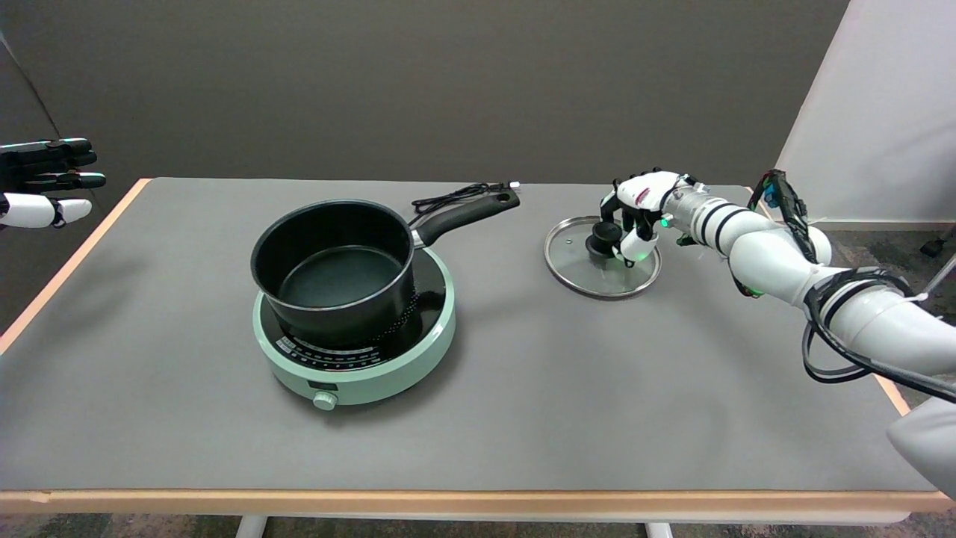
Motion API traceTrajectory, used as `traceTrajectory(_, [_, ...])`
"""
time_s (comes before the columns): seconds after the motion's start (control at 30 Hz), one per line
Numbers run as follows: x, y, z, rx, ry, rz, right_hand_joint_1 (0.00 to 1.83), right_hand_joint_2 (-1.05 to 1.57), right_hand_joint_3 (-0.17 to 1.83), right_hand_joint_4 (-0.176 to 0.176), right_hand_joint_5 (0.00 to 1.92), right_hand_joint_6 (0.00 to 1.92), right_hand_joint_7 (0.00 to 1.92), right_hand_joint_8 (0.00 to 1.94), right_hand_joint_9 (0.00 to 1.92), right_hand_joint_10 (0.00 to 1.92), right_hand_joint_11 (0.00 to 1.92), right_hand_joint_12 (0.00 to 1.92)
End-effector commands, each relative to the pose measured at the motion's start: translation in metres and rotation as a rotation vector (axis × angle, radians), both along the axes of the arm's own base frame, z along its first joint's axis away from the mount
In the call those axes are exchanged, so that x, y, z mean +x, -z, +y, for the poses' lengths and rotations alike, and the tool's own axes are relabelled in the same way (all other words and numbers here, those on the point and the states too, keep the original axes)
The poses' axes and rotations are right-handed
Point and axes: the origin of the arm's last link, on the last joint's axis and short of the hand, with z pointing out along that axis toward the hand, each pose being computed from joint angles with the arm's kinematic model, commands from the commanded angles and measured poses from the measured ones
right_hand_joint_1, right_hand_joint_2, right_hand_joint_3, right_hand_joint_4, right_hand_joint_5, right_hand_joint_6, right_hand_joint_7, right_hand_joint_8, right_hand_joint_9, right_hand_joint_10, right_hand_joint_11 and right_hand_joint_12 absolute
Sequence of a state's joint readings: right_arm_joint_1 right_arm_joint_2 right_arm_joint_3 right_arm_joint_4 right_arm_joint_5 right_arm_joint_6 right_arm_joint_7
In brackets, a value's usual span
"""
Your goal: Pick up the pot lid.
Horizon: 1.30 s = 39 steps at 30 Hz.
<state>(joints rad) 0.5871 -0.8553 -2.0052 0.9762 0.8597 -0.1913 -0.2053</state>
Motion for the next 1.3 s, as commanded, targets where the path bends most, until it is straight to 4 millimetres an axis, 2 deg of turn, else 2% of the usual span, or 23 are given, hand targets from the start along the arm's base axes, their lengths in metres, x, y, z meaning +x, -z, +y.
traceTrajectory(0.03, [0.003,-0.003,0.001,-0.002,0.02,0.002,0.85,0.65,0.96,0.176,0.69,0.6,0.86,0.41,0.81,0.66,0.5,0.97])
traceTrajectory(0.07, [0.004,-0.003,0.001,-0.002,0.022,0.003,0.9,0.64,0.92,0.176,0.7,0.57,0.85,0.37,0.81,0.63,0.49,0.97])
traceTrajectory(0.2, [0.008,-0.005,0.004,-0.002,0.02,0.003,0.91,0.62,0.92,0.176,0.69,0.52,0.82,0.32,0.78,0.57,0.46,0.87])
traceTrajectory(0.37, [0.023,-0.005,0.008,0.01,-0.01,0.0,0.92,0.62,0.92,0.176,0.68,0.46,0.79,0.31,0.76,0.52,0.45,0.83])
traceTrajectory(0.67, [0.046,0.013,0.015,0.068,-0.074,-0.008,0.95,0.59,0.95,0.176,0.65,0.38,0.76,0.28,0.75,0.51,0.45,0.84])
traceTrajectory(0.87, [0.045,0.018,0.013,0.076,-0.072,-0.017,0.96,0.57,0.97,0.176,0.63,0.36,0.76,0.27,0.74,0.52,0.45,0.85])
traceTrajectory(1.3, [0.02,0.029,-0.001,0.077,-0.016,-0.031,0.96,0.57,0.96,0.176,0.62,0.34,0.77,0.28,0.75,0.56,0.46,0.89])
